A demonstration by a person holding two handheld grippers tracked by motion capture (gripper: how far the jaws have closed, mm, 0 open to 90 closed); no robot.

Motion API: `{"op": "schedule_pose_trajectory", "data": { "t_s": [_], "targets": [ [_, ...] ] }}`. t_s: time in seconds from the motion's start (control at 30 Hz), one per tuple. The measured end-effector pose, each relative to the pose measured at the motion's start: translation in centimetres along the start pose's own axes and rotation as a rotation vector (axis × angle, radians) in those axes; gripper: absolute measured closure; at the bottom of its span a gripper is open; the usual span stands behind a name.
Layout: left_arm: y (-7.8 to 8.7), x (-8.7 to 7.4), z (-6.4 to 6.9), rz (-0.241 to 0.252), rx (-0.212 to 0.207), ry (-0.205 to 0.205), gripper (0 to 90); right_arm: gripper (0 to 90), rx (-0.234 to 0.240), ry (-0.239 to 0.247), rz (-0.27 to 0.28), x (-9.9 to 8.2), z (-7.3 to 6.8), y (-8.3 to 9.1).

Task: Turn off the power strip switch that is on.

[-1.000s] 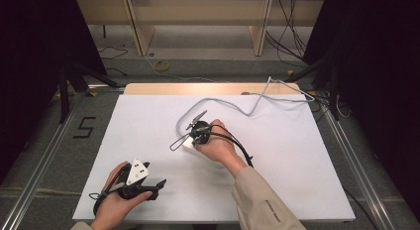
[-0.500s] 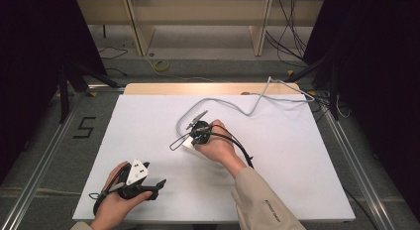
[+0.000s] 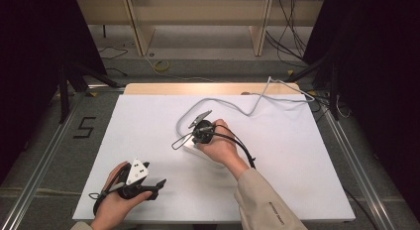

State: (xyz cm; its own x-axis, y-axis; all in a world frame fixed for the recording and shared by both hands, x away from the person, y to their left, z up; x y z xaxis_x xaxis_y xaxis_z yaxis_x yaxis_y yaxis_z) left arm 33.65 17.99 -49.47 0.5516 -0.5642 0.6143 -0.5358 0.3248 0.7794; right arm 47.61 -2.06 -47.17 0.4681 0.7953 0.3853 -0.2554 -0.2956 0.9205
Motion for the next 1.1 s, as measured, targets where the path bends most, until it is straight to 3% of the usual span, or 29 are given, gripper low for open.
{"op": "schedule_pose_trajectory", "data": {
  "t_s": [0.7, 1.1],
  "targets": [
    [0.0, -0.1, -0.1, 0.002, 0.007, 0.007, 20.1, 83.6, 0.005, -0.034, 0.061, -3.4, 0.7, 3.1],
    [0.0, -0.1, -0.1, 0.002, 0.008, 0.009, 20.1, 78.7, 0.006, -0.059, 0.086, -5.8, 1.2, 3.9]
  ]
}}
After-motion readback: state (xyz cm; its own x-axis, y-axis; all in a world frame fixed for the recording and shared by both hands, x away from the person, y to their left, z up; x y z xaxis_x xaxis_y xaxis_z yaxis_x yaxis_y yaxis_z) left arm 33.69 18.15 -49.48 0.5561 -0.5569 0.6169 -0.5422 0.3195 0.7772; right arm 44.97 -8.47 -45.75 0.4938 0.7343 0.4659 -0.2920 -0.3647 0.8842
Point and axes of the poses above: each handheld gripper's, and its own axes: y roughly backward along the jaws, x roughly out of its top, z roughly to its right, the point moved 4 cm from there along -y, roughly forward along the jaws, and after that the axes turned 14 degrees about -z, right-handed, at the moved point
